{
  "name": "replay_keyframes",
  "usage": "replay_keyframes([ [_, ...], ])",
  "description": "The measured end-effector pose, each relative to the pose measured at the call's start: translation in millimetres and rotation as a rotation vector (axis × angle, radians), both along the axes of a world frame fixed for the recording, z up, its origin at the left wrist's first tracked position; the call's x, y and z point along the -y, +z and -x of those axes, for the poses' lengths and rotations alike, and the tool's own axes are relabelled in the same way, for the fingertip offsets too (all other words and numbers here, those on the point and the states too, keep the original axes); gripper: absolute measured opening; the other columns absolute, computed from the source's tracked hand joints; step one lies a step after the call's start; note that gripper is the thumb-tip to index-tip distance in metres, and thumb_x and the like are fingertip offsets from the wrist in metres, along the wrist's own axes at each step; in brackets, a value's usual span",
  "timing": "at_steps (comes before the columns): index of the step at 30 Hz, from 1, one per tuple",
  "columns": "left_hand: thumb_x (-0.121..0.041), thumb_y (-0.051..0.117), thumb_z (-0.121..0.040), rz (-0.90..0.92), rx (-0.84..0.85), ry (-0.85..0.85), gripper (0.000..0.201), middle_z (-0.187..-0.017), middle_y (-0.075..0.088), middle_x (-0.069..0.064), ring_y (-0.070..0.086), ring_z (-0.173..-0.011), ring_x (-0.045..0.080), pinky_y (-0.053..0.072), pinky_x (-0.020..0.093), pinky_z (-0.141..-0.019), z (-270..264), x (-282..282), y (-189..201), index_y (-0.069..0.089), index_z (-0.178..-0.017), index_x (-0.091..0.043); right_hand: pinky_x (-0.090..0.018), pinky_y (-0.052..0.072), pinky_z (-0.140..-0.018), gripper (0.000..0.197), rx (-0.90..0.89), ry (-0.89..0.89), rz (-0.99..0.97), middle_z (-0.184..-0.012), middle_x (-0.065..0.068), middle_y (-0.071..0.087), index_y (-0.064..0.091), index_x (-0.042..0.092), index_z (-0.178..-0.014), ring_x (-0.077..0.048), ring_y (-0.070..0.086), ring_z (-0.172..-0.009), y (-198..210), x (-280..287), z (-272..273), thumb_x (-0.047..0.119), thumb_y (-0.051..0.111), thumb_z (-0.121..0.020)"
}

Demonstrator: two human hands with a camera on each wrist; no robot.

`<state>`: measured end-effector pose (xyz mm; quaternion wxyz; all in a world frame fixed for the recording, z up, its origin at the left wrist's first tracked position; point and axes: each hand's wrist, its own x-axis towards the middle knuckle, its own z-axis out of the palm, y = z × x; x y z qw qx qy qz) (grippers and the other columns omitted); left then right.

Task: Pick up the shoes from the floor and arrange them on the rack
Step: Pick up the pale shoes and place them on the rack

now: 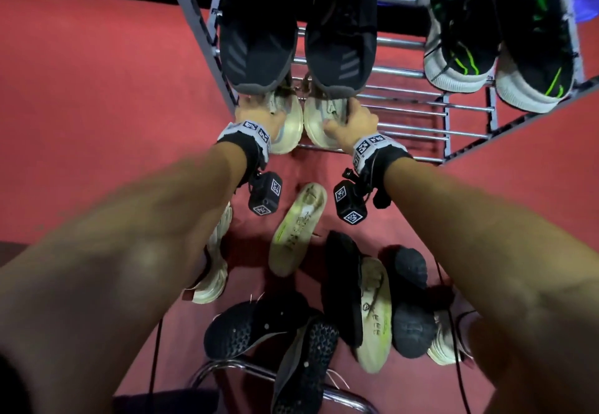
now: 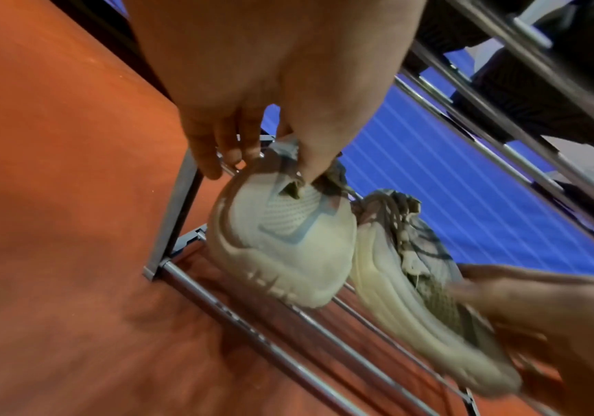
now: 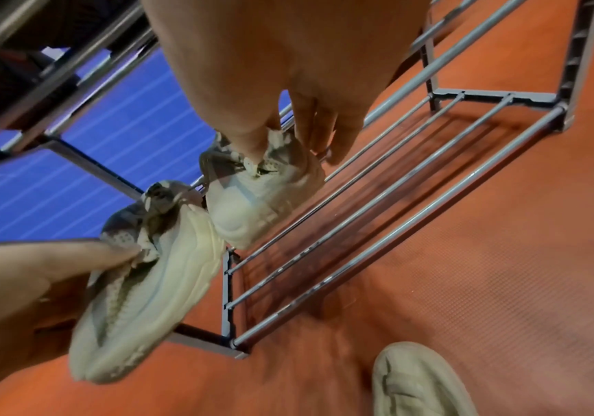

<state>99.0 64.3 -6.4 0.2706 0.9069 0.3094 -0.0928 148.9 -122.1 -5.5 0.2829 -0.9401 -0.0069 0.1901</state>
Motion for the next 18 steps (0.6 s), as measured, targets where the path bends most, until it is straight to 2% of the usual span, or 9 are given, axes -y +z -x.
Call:
replay_keyframes([
  [2,-0.069,0.06,-0.07,0.041,-0.012,-0.017,0.107,-0.151,0.032,0.017,0.033,-0.138,0.036,0.031,0.046,-0.114,6.0,12.2,-0.8,0.022,-0.149,-0.009,-0.045,0.037,-0.108,0.102,-0.031,0.077,0.066,-0.139,-0.011,0.046,0.031,0.013,-0.144,-0.034,0.039,-0.128,0.2,0.5,4.7,0.062,0.073,-0.065],
  [3,-0.068,0.069,-0.064,0.039,-0.042,-0.081,0.118,-0.152,0.029,0.019,0.03,-0.138,0.038,0.031,0.047,-0.114,12.6,16.1,-1.4,0.015,-0.151,-0.01,-0.044,0.033,-0.112,0.116,-0.041,0.114,0.105,-0.144,-0.012,0.038,0.022,0.012,-0.149,-0.034,0.034,-0.133,0.2,-0.6,7.9,0.065,0.076,-0.06],
  [5,-0.051,0.085,-0.058,0.014,-0.049,-0.158,0.133,-0.157,0.013,0.02,0.019,-0.143,0.039,0.029,0.048,-0.115,18.6,19.1,-7.5,-0.003,-0.154,-0.02,-0.043,0.026,-0.117,0.132,-0.038,0.156,0.162,-0.151,-0.012,0.027,0.006,0.01,-0.153,-0.033,0.025,-0.14,-1.8,-2.4,12.7,0.06,0.082,-0.058],
  [7,-0.035,0.089,-0.058,0.006,-0.033,-0.186,0.136,-0.158,0.008,0.019,0.015,-0.144,0.04,0.032,0.051,-0.113,19.3,18.7,-10.3,-0.007,-0.154,-0.028,-0.042,0.025,-0.117,0.131,-0.006,0.135,0.155,-0.152,-0.011,0.027,0.003,0.01,-0.153,-0.032,0.025,-0.14,-4.5,-3.6,14.0,0.05,0.086,-0.059],
  [10,-0.019,0.087,-0.062,0.025,0.039,-0.177,0.128,-0.158,0.011,0.014,0.019,-0.143,0.038,0.035,0.046,-0.113,18.7,17.4,-12.5,-0.001,-0.154,-0.03,-0.041,0.031,-0.114,0.123,0.065,0.072,0.054,-0.146,-0.009,0.037,0.013,0.011,-0.152,-0.031,0.033,-0.134,-11.6,-4.2,11.3,0.042,0.087,-0.058],
  [13,-0.013,0.084,-0.061,0.017,0.142,-0.175,0.12,-0.155,0.017,0.01,0.027,-0.141,0.034,0.037,0.038,-0.112,13.1,9.5,-16.4,0.008,-0.154,-0.025,-0.044,0.04,-0.106,0.107,0.101,-0.001,-0.068,-0.136,-0.005,0.047,0.031,0.017,-0.142,-0.029,0.043,-0.124,-16.4,-7.5,8.8,0.041,0.087,-0.055],
  [15,-0.012,0.082,-0.062,-0.008,0.162,-0.188,0.115,-0.154,0.02,0.01,0.029,-0.141,0.032,0.036,0.037,-0.113,7.9,3.7,-17.7,0.014,-0.154,-0.022,-0.047,0.044,-0.101,0.1,0.09,-0.006,-0.063,-0.134,-0.001,0.049,0.033,0.022,-0.137,-0.028,0.047,-0.121,-18.7,-9.9,7.6,0.046,0.085,-0.054],
  [18,-0.012,0.077,-0.069,-0.046,0.108,-0.196,0.107,-0.155,0.019,0.008,0.022,-0.144,0.028,0.029,0.034,-0.117,-0.7,-0.2,-16.1,0.013,-0.154,-0.018,-0.053,0.045,-0.097,0.095,0.073,-0.004,-0.023,-0.134,0.004,0.049,0.033,0.027,-0.134,-0.028,0.05,-0.12,-19.2,-12.9,5.0,0.053,0.08,-0.055],
])
